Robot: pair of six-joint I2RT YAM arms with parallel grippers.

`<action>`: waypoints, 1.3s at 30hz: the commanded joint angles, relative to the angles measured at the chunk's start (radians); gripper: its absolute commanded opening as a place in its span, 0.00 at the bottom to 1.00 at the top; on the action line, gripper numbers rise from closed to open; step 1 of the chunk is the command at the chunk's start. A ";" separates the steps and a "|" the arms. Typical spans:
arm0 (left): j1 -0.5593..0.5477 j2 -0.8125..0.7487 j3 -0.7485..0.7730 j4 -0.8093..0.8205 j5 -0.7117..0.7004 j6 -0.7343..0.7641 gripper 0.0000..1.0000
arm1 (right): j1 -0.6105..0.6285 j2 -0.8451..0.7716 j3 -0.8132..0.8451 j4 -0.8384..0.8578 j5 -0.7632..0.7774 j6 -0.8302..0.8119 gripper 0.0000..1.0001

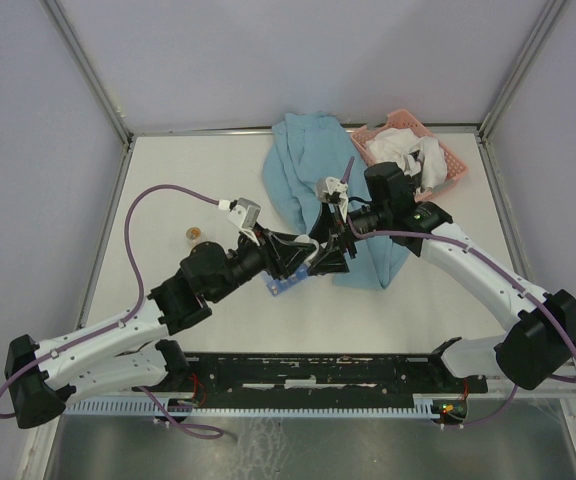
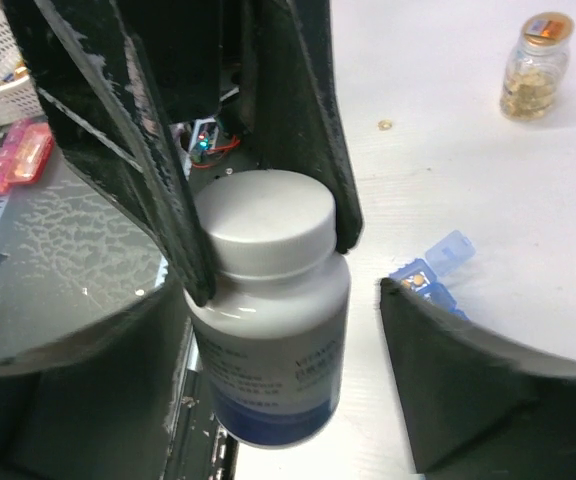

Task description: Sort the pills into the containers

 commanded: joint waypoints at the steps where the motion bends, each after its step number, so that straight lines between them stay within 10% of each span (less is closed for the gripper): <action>1: -0.004 -0.035 -0.005 0.040 -0.036 -0.005 0.03 | -0.005 -0.013 0.032 0.025 0.038 -0.003 0.99; 17: 0.028 -0.095 -0.114 -0.167 -0.517 0.074 0.03 | -0.006 -0.037 0.047 -0.044 0.116 -0.102 1.00; 27: 0.250 0.071 -0.312 0.151 -0.761 0.156 0.03 | -0.005 -0.028 0.043 -0.045 0.119 -0.109 0.99; 39: 0.434 0.472 -0.193 0.372 -0.746 0.249 0.03 | -0.006 -0.023 0.042 -0.050 0.119 -0.119 1.00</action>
